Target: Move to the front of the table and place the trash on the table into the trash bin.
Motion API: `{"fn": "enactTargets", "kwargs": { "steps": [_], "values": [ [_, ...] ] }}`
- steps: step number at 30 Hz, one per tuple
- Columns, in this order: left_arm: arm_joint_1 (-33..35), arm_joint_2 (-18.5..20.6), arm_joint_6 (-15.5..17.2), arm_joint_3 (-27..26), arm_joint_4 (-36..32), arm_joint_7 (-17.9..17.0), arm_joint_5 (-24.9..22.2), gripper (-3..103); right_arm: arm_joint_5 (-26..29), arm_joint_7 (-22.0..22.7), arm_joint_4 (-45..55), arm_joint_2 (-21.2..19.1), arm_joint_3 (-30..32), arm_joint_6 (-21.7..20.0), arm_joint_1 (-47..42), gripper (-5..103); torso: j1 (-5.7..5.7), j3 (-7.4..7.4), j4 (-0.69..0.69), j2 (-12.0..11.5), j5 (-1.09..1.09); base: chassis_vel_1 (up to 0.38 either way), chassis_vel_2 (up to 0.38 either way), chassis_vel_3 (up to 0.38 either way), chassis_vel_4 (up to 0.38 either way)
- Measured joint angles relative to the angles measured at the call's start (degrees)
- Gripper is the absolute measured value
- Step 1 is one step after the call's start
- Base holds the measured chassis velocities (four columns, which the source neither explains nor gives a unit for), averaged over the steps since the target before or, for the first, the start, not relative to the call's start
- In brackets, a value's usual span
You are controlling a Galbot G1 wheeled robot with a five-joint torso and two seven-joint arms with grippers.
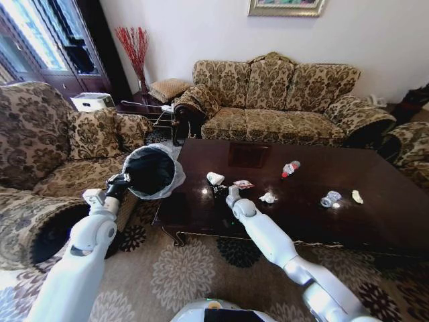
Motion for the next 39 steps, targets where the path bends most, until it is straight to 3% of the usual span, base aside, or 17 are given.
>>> {"fn": "enactTargets", "kwargs": {
  "steps": [9, 14, 18, 20, 26, 28, 31, 33, 39],
  "values": [
    [0.07, -0.45, 0.76, 0.07, 0.07, 1.19, -0.07, 0, 2.81, 5.24, 11.07, -3.93, 0.11, 0.15, -0.56, 0, 0.0, 0.0, 0.0, 0.0, 0.0, 0.0, 0.0, 0.0, 0.0],
    [-0.27, 0.91, 2.26, 0.41, 1.51, 3.25, -0.96, 0, 8.76, 9.11, 23.0, -6.5, -1.1, 0.73, 3.42, 0, 0.0, 0.0, -0.02, 0.0, 0.0, 0.0, 0.0, 0.0, 0.0],
    [-1.08, 2.75, 4.99, 0.44, 2.0, 4.27, -2.5, 0, 12.43, 9.55, 28.73, -7.93, -2.19, 0.45, 8.16, 0, 0.0, 0.0, 0.02, 0.0, -0.02, 0.0, 0.0, 0.0, 0.0],
    [-3.08, 4.82, 7.84, 0.85, 2.58, 4.55, -4.61, 0, 17.76, 9.63, 33.87, -10.32, -4.76, -1.16, 13.08, 0, 0.0, 0.0, 0.01, 0.0, 0.0, 0.0, 0.0, 0.0, 0.0],
    [-5.98, 7.66, 9.26, 1.95, 4.19, 4.55, -5.82, 0, 25.46, 10.41, 41.84, -12.97, -11.23, -3.57, 18.83, 0, 0.0, 0.0, -0.03, 0.0, 0.0, 0.0, 0.0, 0.0, 0.0],
    [-6.01, 8.52, 9.86, 1.47, 4.13, 4.45, -6.35, 0, 28.03, 10.56, 44.17, -13.09, -16.03, -4.36, 21.43, 0, 0.0, 0.0, -0.02, 0.0, 0.0, 0.0, 0.0, 0.0, 0.0],
    [-6.3, 9.27, 10.4, 1.32, 4.02, 3.89, -6.53, 0, 28.7, 9.34, 45.2, -14.39, -22.22, -4.64, 23.8, 0, 0.0, 0.0, 0.05, 0.0, -0.02, 0.0, 0.0, 0.0, 0.0],
    [-6.89, 9.49, 11.1, 1.6, 3.65, 3.68, -6.73, 0, 28.3, 8.13, 44.42, -14.88, -24.89, -4.64, 24.65, 0, -0.01, 0.0, 0.02, 0.0, -0.02, 0.0, 0.0, 0.0, 0.0],
    [-6.79, 9.93, 12.0, 1.65, 1.43, 2.94, -8.55, 0, 27.73, 8.3, 42.45, -13.03, -25.63, -6.02, 24.71, 0, 0.01, 0.0, -0.02, 0.0, 0.03, 0.0, 0.0, 0.0, 0.0]
  ]
}}
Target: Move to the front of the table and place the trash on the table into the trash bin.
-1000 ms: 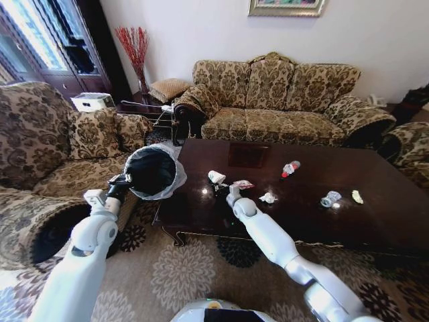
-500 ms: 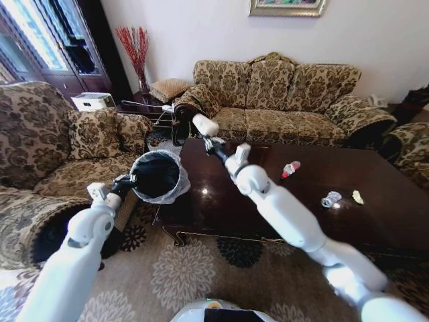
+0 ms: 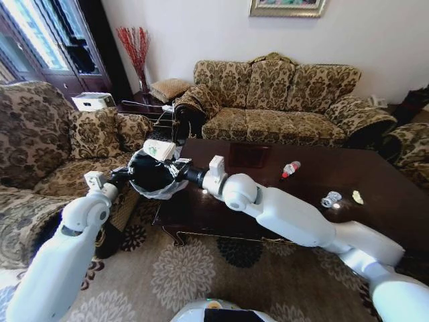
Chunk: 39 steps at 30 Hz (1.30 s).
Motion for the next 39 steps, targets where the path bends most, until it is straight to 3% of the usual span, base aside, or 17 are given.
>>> {"fn": "enactTargets", "kwargs": {
  "steps": [3, 9, 12, 14, 15, 17, 19, 23, 25, 26, 29, 30, 33, 35, 37, 39],
  "values": [
    [0.47, 0.04, 0.08, -0.4, -0.55, -0.09, -0.19, 0, -0.15, -0.15, -0.18, 0.89, 0.4, -3.03, 0.01, -1, 0.0, 0.0, 0.0, 0.0, -0.03, 0.0, 0.0, 0.0, 0.0],
    [1.79, -0.25, 0.06, -1.07, -1.58, -0.14, -0.19, 0, -0.11, 1.87, -2.05, 3.15, -0.81, -3.58, 0.71, 25, -0.01, 0.0, 0.03, 0.0, -0.04, 0.0, 0.0, 0.0, 0.0],
    [1.91, -0.4, 0.03, -1.08, -1.74, -0.13, -0.2, 0, -0.03, 2.8, -2.36, 3.71, -1.09, -3.58, 0.94, 31, -0.01, 0.0, 0.02, 0.0, -0.04, 0.0, 0.0, 0.0, 0.0],
    [1.95, -0.75, -0.09, -1.09, -1.76, -0.12, -0.21, 0, 0.18, 4.62, -2.46, 4.48, -1.14, -3.27, 1.37, 41, 0.0, 0.0, 0.02, 0.0, -0.03, 0.0, 0.0, 0.0, 0.0],
    [2.06, -0.93, -0.35, -1.09, -1.76, -0.13, -0.19, 0, 0.29, 5.49, -2.41, 4.61, -0.74, -2.91, 1.57, 47, -0.01, 0.0, 0.02, 0.0, -0.03, 0.0, 0.0, 0.0, 0.0],
    [2.26, -1.19, -1.06, -1.09, -1.74, -0.13, -0.11, 0, 0.53, 6.34, -2.29, 4.62, 0.0, -2.7, 1.77, 47, -0.01, 0.0, 0.03, 0.0, -0.04, 0.0, 0.0, 0.0, 0.0],
    [2.73, -1.94, -2.66, -1.07, -1.63, -0.24, 0.45, 0, 1.16, 8.73, -1.8, 4.26, 2.68, -2.43, 2.18, 58, -0.01, 0.0, 0.04, 0.0, -0.04, 0.0, 0.0, 0.0, 0.0],
    [3.47, -3.62, -3.56, -1.03, -2.33, -0.27, 1.3, 0, 1.3, 12.31, -1.38, 1.47, 9.03, -2.48, 1.57, 74, -0.01, 0.0, 0.04, 0.0, -0.04, 0.0, 0.0, 0.0, 0.0],
    [3.84, -4.53, -4.55, -1.13, -2.84, 0.07, 2.18, 0, 0.1, 12.52, -1.34, -2.14, 13.85, -3.28, -0.68, 85, 0.0, 0.0, 0.04, 0.0, -0.01, 0.0, 0.0, 0.0, 0.0],
    [3.84, -4.53, -4.55, -1.13, -2.84, 0.07, 2.18, 0, 0.1, 12.52, -1.34, -2.14, 13.85, -3.28, -0.68, 85, 0.0, 0.0, 0.04, 0.0, -0.01, 0.0, 0.0, 0.0, 0.0],
    [4.59, -5.38, -6.11, -1.29, -3.13, 0.3, 2.96, 0, -1.42, 12.79, -1.84, -7.95, 20.32, -3.76, -5.62, 95, -0.01, 0.0, 0.01, 0.0, 0.01, 0.0, 0.0, 0.0, 0.0],
    [4.59, -5.38, -6.11, -1.29, -3.13, 0.3, 2.96, 0, -1.42, 12.79, -1.84, -7.95, 20.32, -3.76, -5.62, 95, -0.01, 0.0, 0.01, 0.0, 0.01, 0.0, 0.0, 0.0, 0.0],
    [5.27, -5.65, -6.32, -1.31, -3.31, 0.28, 3.43, 0, -4.03, 11.56, -2.14, -13.66, 28.84, -3.95, -15.69, 100, -0.01, 0.0, 0.03, 0.0, -0.02, 0.0, 0.0, 0.0, 0.0],
    [5.32, -5.65, -6.34, -1.31, -3.31, 0.27, 3.52, 0, -4.67, 11.21, -2.17, -14.42, 30.61, -3.94, -17.98, 100, -0.01, 0.0, 0.02, 0.0, 0.02, 0.0, 0.0, 0.0, 0.0],
    [5.61, -5.57, -6.8, -1.3, -3.3, 0.25, 3.77, 0, -6.8, 9.81, -2.17, -15.67, 38.0, -3.5, -26.44, 100, -0.01, -0.01, 0.01, 0.0, -0.02, -0.027, -0.019, -0.015, -0.023],
    [5.78, -5.52, -7.01, -1.31, -3.31, 0.25, 3.8, 0, -7.42, 9.5, -2.17, -15.6, 39.66, -3.29, -28.42, 100, -0.01, -0.01, 0.0, 0.0, -0.02, -0.055, -0.044, -0.031, -0.046]
  ]
}}
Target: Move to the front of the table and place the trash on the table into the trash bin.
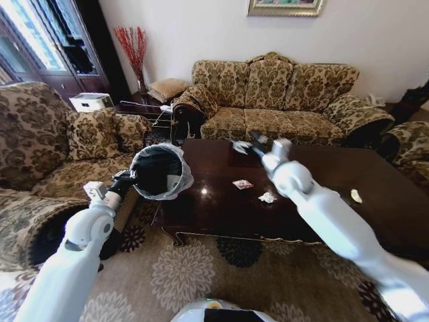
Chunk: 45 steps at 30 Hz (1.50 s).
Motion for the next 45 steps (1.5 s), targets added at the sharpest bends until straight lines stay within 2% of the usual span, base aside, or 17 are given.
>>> {"fn": "enactTargets", "kwargs": {
  "steps": [2, 4, 7, 8, 11, 12, 15, 16, 19, 25, 33, 38, 41, 43, 45],
  "values": [
    [0.64, 0.23, -0.5, -0.23, -0.04, 0.02, 0.02, 0, -2.09, -0.89, 0.0, 1.22, 3.97, 0.78, -5.24, 100, 0.0, 0.0, 0.0, 0.0, -0.01, -0.055, -0.063, -0.058, -0.047],
    [0.88, 0.35, -0.68, -0.36, -0.08, 0.01, 0.05, 0, -3.03, -1.2, -0.11, 2.07, 5.05, 1.01, -7.09, 100, 0.0, 0.0, 0.0, 0.0, -0.01, -0.059, -0.076, -0.069, -0.057],
    [1.61, 0.62, -1.29, -0.81, -0.44, 0.1, 0.11, 0, -6.81, -1.47, -1.91, 7.57, 6.91, 2.42, -12.09, 100, 0.0, 0.0, -0.01, 0.0, -0.02, -0.051, -0.067, -0.059, -0.061],
    [1.61, 0.62, -1.29, -0.81, -0.44, 0.1, 0.11, 0, -6.81, -1.47, -1.91, 7.57, 6.91, 2.42, -12.09, 100, 0.0, 0.0, -0.01, 0.0, -0.02, -0.056, -0.062, -0.04, -0.046],
    [1.92, 0.39, -1.59, -1.08, -0.86, 0.15, 0.08, 0, -9.96, 0.16, -5.42, 13.58, 4.31, 4.4, -12.44, 100, 0.0, 0.0, 0.0, 0.0, -0.01, 0.0, 0.0, 0.0, 0.0],
    [1.92, 0.39, -1.59, -1.08, -0.86, 0.15, 0.08, 0, -9.96, 0.16, -5.42, 13.58, 4.31, 4.4, -12.44, 100, 0.0, 0.0, 0.0, 0.0, -0.01, 0.0, 0.0, 0.0, 0.0],
    [2.73, -0.3, -2.17, -1.25, -1.47, 0.08, 0.22, 0, -13.13, 2.12, -9.95, 17.97, 0.83, 6.53, -10.73, 100, 0.0, 0.0, 0.06, 0.0, -0.04, 0.0, 0.0, 0.0, 0.0],
    [2.73, -0.3, -2.17, -1.25, -1.47, 0.08, 0.22, 0, -13.13, 2.12, -9.95, 17.97, 0.83, 6.53, -10.73, 100, 0.0, 0.0, 0.06, 0.0, -0.04, 0.0, 0.0, 0.0, 0.0],
    [3.82, -1.17, -2.44, -1.37, -2.54, 0.09, 0.53, 0, -15.87, 3.93, -15.71, 22.27, -1.61, 8.7, -8.39, 100, 0.0, 0.0, 0.05, 0.0, -0.05, 0.0, 0.0, 0.0, 0.0],
    [4.42, -1.94, -2.49, -1.12, -3.78, 0.39, 1.05, 0, -18.58, 3.73, -24.37, 27.4, -3.02, 10.4, -5.59, 100, 0.01, 0.0, 0.02, 0.0, -0.02, 0.0, 0.0, 0.0, 0.0],
    [4.97, -2.88, -2.49, -1.26, -4.47, 0.54, 1.41, 0, -19.73, 2.66, -31.07, 31.13, -4.47, 10.58, -4.37, 100, 0.01, 0.0, 0.02, 0.0, -0.02, 0.0, 0.0, 0.0, 0.0],
    [4.91, -2.79, -2.47, -1.43, -4.65, 0.55, 1.42, 0, -20.14, 2.23, -33.58, 32.0, -4.21, 11.1, -4.1, 101, 0.01, 0.0, 0.02, 0.0, -0.02, 0.0, 0.0, 0.0, 0.0],
    [4.75, -2.49, -2.37, -1.43, -4.7, 0.55, 1.35, 0, -20.53, 1.74, -35.11, 32.3, -3.65, 11.84, -4.03, 90, 0.01, 0.0, 0.02, 0.0, -0.01, 0.0, 0.0, 0.0, 0.0],
    [4.74, -2.45, -2.35, -1.43, -4.73, 0.55, 1.33, 0, -20.68, 1.52, -35.42, 32.37, -3.46, 11.96, -4.03, 90, 0.01, 0.0, 0.02, 0.0, -0.01, 0.0, 0.0, 0.0, 0.0],
    [4.75, -2.43, -2.3, -1.43, -4.89, 0.55, 1.3, 0, -20.86, 1.34, -35.79, 32.45, -3.19, 12.25, -4.08, 82, 0.01, 0.0, 0.02, 0.0, -0.02, 0.0, 0.0, 0.0, 0.0]
  ]
}}
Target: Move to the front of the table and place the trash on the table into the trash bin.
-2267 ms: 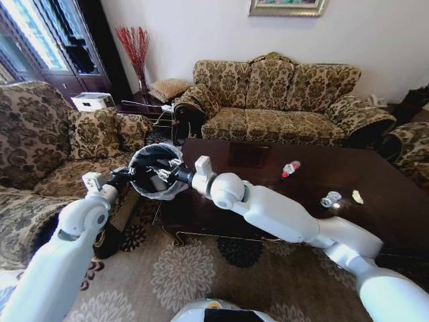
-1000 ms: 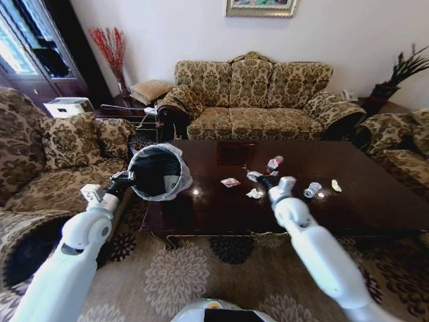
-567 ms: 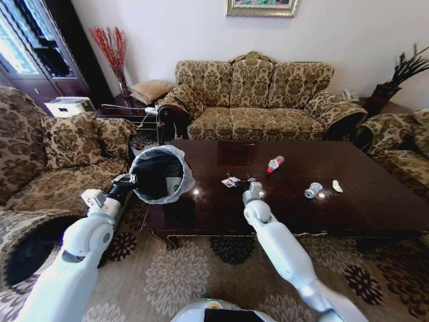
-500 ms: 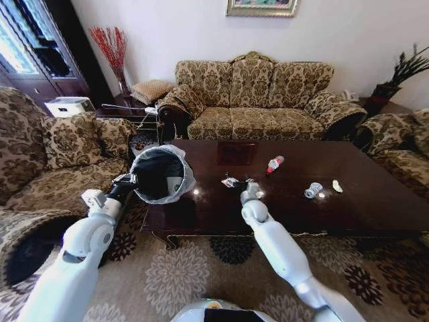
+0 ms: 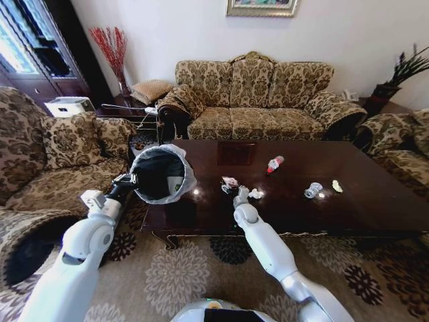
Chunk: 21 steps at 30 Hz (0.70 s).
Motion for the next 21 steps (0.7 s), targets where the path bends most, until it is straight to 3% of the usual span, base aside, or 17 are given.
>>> {"fn": "enactTargets", "kwargs": {
  "steps": [4, 6, 8, 11, 14, 17, 18, 19, 21],
  "values": [
    [0.17, 0.07, 0.04, -0.05, -0.41, 0.0, -0.05, 0, -0.01, 0.02, -0.01, -0.07, 0.15, 0.09, -0.12, 74, 0.0, 0.0, 0.0, 0.0, 0.0, 0.0, 0.0, 0.0, 0.0],
    [0.29, 0.21, 0.09, -0.11, -0.6, 0.0, -0.07, 0, -0.01, 0.21, 0.17, -0.3, 0.3, 0.1, -0.18, 62, 0.0, 0.0, 0.0, 0.0, 0.0, 0.0, 0.0, 0.0, 0.0],
    [0.32, 0.27, 0.09, -0.12, -0.65, 0.0, -0.07, 0, 0.0, 0.28, 0.23, -0.34, 0.32, 0.1, -0.21, 62, 0.0, 0.0, 0.0, 0.0, 0.0, 0.0, 0.0, 0.0, 0.0],
    [0.52, 0.63, 0.1, -0.21, -0.97, 0.01, -0.12, 0, -0.08, 0.85, 0.9, -0.69, 0.63, 0.33, -0.54, 50, 0.0, 0.0, 0.0, 0.0, 0.01, 0.0, 0.0, 0.0, 0.0],
    [0.7, 0.81, 0.1, -0.34, -1.11, 0.04, -0.16, 0, -0.19, 1.41, 2.48, -1.11, 0.95, 0.61, -0.86, 46, 0.0, 0.0, 0.0, 0.0, 0.02, 0.0, 0.0, 0.0, 0.0],
    [1.1, 1.06, 0.11, -0.49, -1.17, 0.1, -0.17, 0, 0.34, 2.65, 10.38, -4.42, 0.43, 0.7, -1.21, 38, 0.0, 0.0, 0.01, 0.0, 0.01, 0.0, 0.0, 0.0, 0.0],
    [1.18, 1.07, 0.11, -0.48, -1.17, 0.2, -0.17, 0, 0.9, 2.81, 14.96, -6.83, -0.39, 0.88, -0.85, 30, 0.0, 0.0, 0.0, 0.0, 0.01, 0.0, 0.0, 0.0, 0.0],
    [1.18, 1.07, 0.11, -0.48, -1.17, 0.2, -0.17, 0, 0.9, 2.81, 14.96, -6.83, -0.39, 0.88, -0.85, 30, 0.0, 0.0, 0.0, 0.0, 0.01, 0.0, 0.0, 0.0, 0.0],
    [1.19, 1.06, 0.11, -0.33, -1.02, 0.31, -0.13, 0, 3.19, 2.95, 22.08, -10.86, -1.79, 0.3, 0.76, 27, 0.0, 0.0, -0.01, 0.0, 0.0, 0.0, 0.0, 0.0, 0.0]
  ]
}}
